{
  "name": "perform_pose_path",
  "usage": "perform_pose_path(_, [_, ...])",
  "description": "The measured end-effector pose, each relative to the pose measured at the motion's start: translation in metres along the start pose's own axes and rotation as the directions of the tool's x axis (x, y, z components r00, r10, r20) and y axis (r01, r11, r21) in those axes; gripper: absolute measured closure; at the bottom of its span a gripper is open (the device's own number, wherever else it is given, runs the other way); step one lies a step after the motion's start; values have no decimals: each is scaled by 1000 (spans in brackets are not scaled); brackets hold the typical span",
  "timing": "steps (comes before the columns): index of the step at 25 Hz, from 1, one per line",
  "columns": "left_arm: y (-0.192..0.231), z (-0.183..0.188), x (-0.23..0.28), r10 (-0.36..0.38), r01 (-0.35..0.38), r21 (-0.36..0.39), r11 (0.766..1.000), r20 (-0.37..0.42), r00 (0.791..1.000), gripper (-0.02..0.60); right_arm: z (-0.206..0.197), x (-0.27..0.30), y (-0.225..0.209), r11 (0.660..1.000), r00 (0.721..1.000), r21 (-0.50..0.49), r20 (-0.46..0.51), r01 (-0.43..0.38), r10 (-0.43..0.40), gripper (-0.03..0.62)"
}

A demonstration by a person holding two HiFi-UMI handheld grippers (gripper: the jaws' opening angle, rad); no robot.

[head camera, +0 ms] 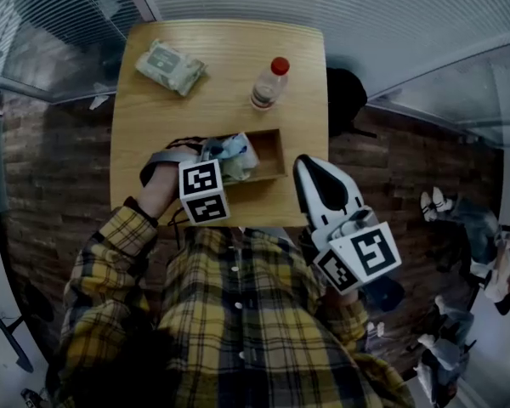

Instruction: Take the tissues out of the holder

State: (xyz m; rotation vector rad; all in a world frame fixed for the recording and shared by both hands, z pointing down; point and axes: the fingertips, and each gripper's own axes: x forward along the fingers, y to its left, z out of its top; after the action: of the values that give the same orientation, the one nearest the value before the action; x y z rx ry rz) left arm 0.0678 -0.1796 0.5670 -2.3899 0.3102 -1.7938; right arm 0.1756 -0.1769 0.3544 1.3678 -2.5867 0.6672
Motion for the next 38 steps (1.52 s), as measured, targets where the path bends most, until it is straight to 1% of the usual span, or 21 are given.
perform_pose_path(6, [12,8,-31,49,-42,-97,994,63,997,522,8,11,4,999,999,-29,6,-41,41,582])
perform_pose_path(9, [18,8,-45,68,-49,-178,983,104,992,520,11,17,7,997,998,-41,5,-59,60,582])
perform_pose_path(11, [22,9,-57,84,-50,-236,970,138,987,522,13,19,9,996,998,-51,3,-69,70,582])
perform_pose_path(13, [27,9,-70,107,-52,-300,953,172,979,522,14,21,12,995,997,-60,0,-75,75,582])
perform_pose_path(15, [33,11,-83,137,-48,-371,928,217,966,522,15,22,13,995,997,-68,-4,-77,77,582])
perform_pose_path(17, [45,15,-98,176,-40,-443,895,272,946,522,19,25,12,994,997,-78,-9,-80,80,582])
perform_pose_path(18, [52,19,-105,201,-36,-478,877,299,933,522,21,26,10,993,997,-83,-10,-81,81,582])
perform_pose_path(20, [66,27,-121,256,-23,-542,840,358,898,522,25,27,5,992,997,-95,-10,-81,81,582])
perform_pose_path(21, [69,31,-129,281,-8,-570,821,392,876,522,24,27,5,992,997,-101,-11,-80,80,582])
perform_pose_path(23, [75,36,-146,321,41,-617,786,464,826,522,22,25,7,991,997,-108,-10,-78,77,582])
perform_pose_path(25, [82,40,-163,361,93,-656,749,522,773,522,23,27,8,990,997,-113,-9,-80,80,582])
perform_pose_path(27, [89,42,-180,410,130,-687,715,563,718,522,25,29,11,989,996,-119,-6,-85,85,582])
perform_pose_path(29, [92,44,-199,464,166,-714,680,595,657,522,25,29,13,989,996,-123,-3,-86,87,582])
perform_pose_path(31, [97,47,-217,514,211,-734,646,622,591,522,26,30,15,988,996,-125,-1,-86,87,582])
perform_pose_path(33, [101,50,-235,555,248,-742,623,642,528,522,29,32,16,988,996,-126,2,-90,91,582])
perform_pose_path(35, [102,52,-253,590,273,-746,608,654,472,522,30,34,19,987,995,-128,7,-96,97,582])
perform_pose_path(36, [101,52,-261,605,282,-747,602,657,450,522,30,34,20,987,995,-128,11,-98,100,582])
perform_pose_path(38, [100,54,-274,624,305,-747,590,663,414,522,31,36,23,987,994,-128,19,-100,104,582])
